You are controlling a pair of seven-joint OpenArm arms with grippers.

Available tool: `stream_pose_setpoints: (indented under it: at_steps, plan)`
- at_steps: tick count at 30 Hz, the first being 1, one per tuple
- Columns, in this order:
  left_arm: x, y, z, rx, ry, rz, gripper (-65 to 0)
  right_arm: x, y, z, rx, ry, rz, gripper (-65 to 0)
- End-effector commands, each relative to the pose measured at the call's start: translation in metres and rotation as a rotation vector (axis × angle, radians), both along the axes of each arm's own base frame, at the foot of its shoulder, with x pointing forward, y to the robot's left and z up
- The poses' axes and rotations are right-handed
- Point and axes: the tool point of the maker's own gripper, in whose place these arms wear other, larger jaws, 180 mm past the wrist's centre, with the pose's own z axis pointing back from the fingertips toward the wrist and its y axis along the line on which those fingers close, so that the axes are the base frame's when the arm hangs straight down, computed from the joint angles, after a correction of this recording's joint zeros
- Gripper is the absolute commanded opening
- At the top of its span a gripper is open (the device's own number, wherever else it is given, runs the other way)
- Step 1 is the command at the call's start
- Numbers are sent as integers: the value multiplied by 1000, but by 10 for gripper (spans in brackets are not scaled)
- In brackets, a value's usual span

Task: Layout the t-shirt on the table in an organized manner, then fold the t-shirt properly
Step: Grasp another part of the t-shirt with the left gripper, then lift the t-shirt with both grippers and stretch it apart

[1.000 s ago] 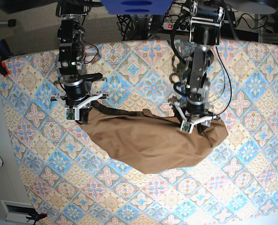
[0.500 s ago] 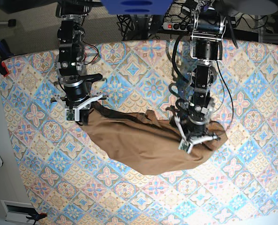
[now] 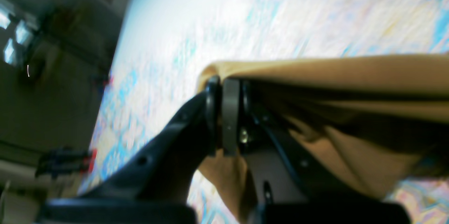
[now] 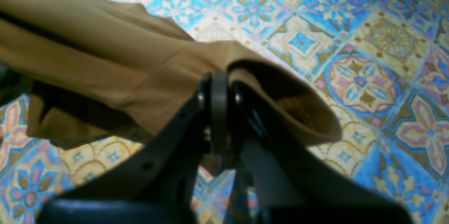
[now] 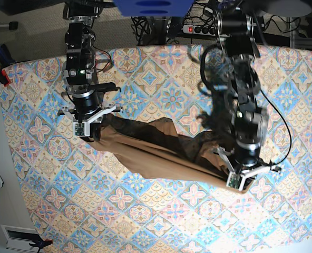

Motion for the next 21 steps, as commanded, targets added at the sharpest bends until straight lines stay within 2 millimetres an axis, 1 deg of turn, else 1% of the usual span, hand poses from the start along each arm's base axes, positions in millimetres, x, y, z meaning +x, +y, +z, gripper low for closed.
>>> stream_pose_setpoints:
  at_steps: [1,4,5,7,9,12,14,16,19,21]
  plan:
    - [14,7,4,-1,-1,15,-650,6,-2,15,-4,-52,-5,-650]
    - [44,25,-35,-44,135,50,-650,6,-3,14,-5,-51,-8,-650]
    - [53,29,-43,-59,163,56,-650,6,-3,14,-5,-51,-8,-650]
    - [69,32,-49,-67,176,42,-650,6,-3,14,-5,-51,-6,-650]
    - [83,28,-57,-92,174,12,-650,6,-2,14,-4,-51,-5,-650]
    - [102,24,-60,-123,170,-4,-650,6,-3,14,-5,-49,-8,-650]
    - [102,22,-69,-122,200,-8,-531,6,-4,13,-8,-48,-7,-650]
    - [101,19,-73,-120,208,-18,-423,6,-4,13,-8,-48,-7,-650]
    - [93,17,-84,-127,227,-19,-306,6,-4,13,-8,-44,-7,-650]
    - [89,18,-82,-128,211,-16,-265,6,-4,13,-10,-44,-8,-650]
